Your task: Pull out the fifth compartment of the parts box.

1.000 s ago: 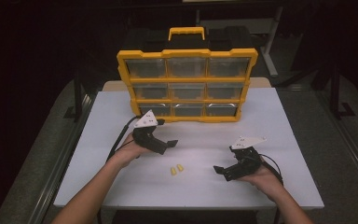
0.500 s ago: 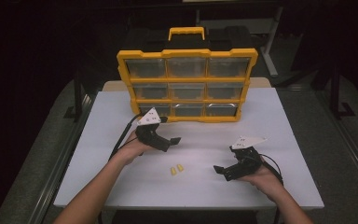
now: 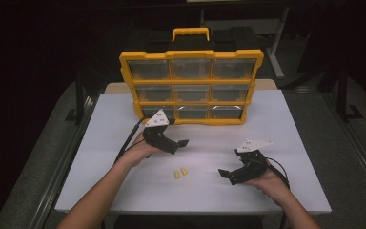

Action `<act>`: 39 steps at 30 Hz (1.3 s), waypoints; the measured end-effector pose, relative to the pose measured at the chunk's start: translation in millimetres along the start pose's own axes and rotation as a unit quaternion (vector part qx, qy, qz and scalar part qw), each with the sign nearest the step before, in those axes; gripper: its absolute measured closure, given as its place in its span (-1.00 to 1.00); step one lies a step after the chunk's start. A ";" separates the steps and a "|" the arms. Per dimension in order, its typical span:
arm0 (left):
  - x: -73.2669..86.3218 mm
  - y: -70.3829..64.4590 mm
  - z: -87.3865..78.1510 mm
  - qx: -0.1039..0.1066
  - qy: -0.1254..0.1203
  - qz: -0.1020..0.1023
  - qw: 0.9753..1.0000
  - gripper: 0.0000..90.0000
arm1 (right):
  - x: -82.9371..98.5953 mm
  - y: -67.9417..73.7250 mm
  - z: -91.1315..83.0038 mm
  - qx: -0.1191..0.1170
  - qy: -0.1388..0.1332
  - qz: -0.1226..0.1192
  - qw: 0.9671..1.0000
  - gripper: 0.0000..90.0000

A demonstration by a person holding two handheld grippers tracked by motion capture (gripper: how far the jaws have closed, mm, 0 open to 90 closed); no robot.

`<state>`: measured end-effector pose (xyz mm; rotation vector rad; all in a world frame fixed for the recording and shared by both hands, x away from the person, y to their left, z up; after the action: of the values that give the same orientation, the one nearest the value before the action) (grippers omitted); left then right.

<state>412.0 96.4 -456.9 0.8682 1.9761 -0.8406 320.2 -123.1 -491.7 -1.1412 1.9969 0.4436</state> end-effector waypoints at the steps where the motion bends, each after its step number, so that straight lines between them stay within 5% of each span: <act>1: -0.6 -0.4 1.0 0.001 0.000 -0.001 1.000 -1.00 | 0.0 0.0 0.0 0.000 0.000 0.001 1.000 -1.00; 19: -5.2 -2.9 15.1 0.006 -0.002 -0.006 1.000 -1.00 | 0.1 -0.4 0.3 -0.001 0.000 0.003 1.000 -1.00; 39: -7.4 -9.9 29.5 0.007 0.005 0.022 1.000 -1.00 | 0.5 -0.7 0.8 -0.001 0.002 0.003 1.000 -1.00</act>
<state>419.1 65.6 -461.6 0.9212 1.9553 -0.8273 320.9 -123.3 -492.5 -1.1384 2.0041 0.4461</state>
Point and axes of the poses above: each handheld gripper's, and its own axes: z roughly forward along the jaws, x roughly out of its underside, y roughly to its left, the point moved 7 cm from there along z, roughly forward along the jaws, and after that the axes turned 15 degrees about -z, right-handed, at the moved point
